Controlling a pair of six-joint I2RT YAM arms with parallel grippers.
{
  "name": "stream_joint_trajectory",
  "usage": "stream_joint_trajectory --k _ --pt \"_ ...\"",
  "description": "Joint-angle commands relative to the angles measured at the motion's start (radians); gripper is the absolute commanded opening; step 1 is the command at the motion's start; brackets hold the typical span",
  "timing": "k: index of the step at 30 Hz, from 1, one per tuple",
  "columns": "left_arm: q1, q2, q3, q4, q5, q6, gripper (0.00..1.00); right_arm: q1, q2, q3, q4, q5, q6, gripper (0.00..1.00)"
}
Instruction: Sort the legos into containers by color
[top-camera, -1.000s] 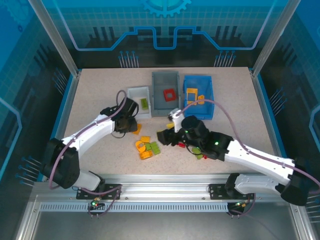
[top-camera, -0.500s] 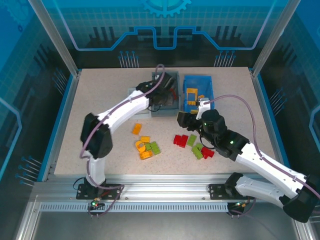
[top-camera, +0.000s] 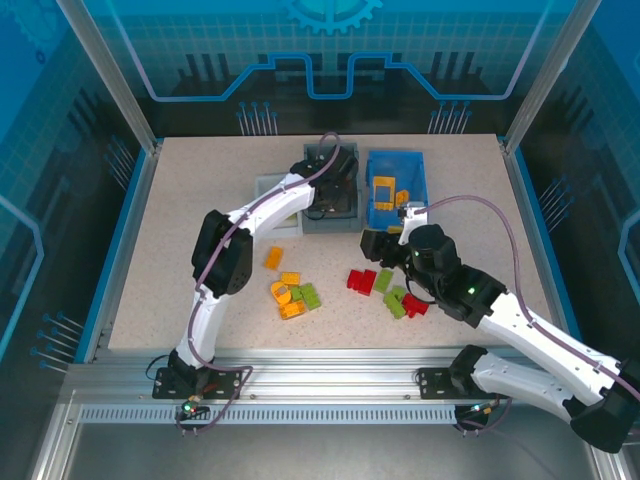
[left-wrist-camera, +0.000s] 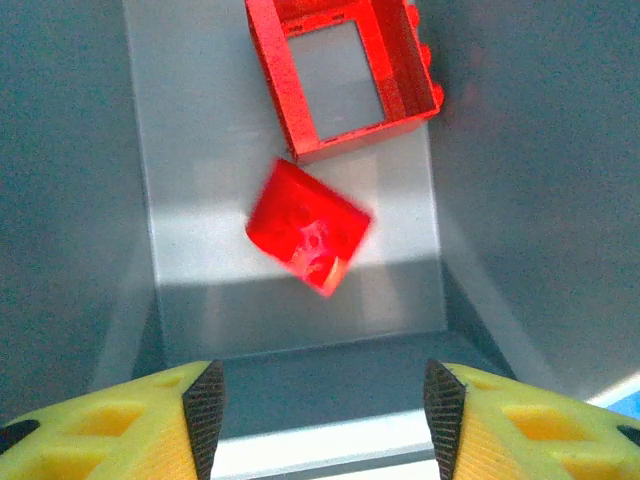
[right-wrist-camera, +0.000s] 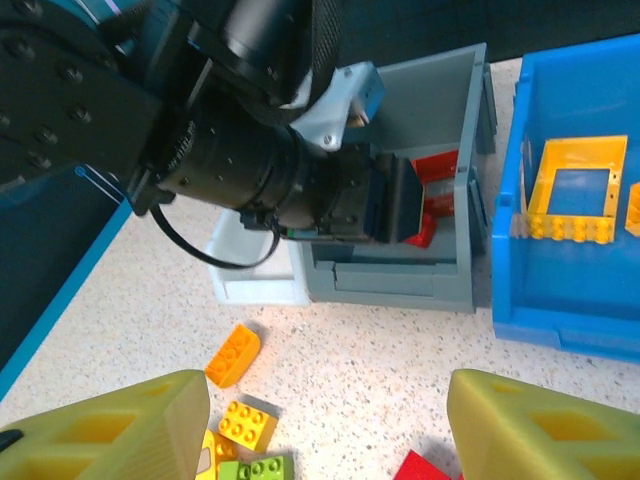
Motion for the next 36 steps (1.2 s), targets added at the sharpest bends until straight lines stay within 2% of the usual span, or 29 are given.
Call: stream_joint_trajectory --k 1,8,15,21,25,31,34,36 --pt "-0.003 -0.101 0.017 -0.024 0.027 -0.001 0.60 -0.015 -0.010 -0.002 -0.047 0.018 0.013 0.66" --pt "-0.016 -0.343 -0.108 0.020 0.032 -0.026 0.61 -0.016 -0.012 0.031 -0.155 0.046 0.007 0.65" --pt "-0.017 -0.718 -0.438 0.076 0.077 -0.082 0.64 0.012 0.014 0.056 -0.241 0.035 0.005 0.64" --pt "-0.017 -1.084 -0.773 0.102 0.129 -0.138 0.67 0.109 0.072 0.108 -0.326 0.106 0.032 0.64" --pt "-0.016 -1.293 -0.939 0.107 0.145 -0.207 0.68 0.181 0.156 0.145 -0.361 0.161 0.102 0.62" --pt "-0.016 -1.431 -1.094 0.238 0.223 -0.237 0.69 0.217 0.383 0.269 -0.611 0.205 0.412 0.58" --pt "-0.017 -1.463 -1.136 0.292 0.268 -0.232 0.69 0.234 0.447 0.295 -0.634 0.203 0.469 0.57" --pt "-0.016 -1.476 -1.127 0.248 0.258 -0.229 0.69 0.239 0.462 0.296 -0.616 0.195 0.472 0.57"
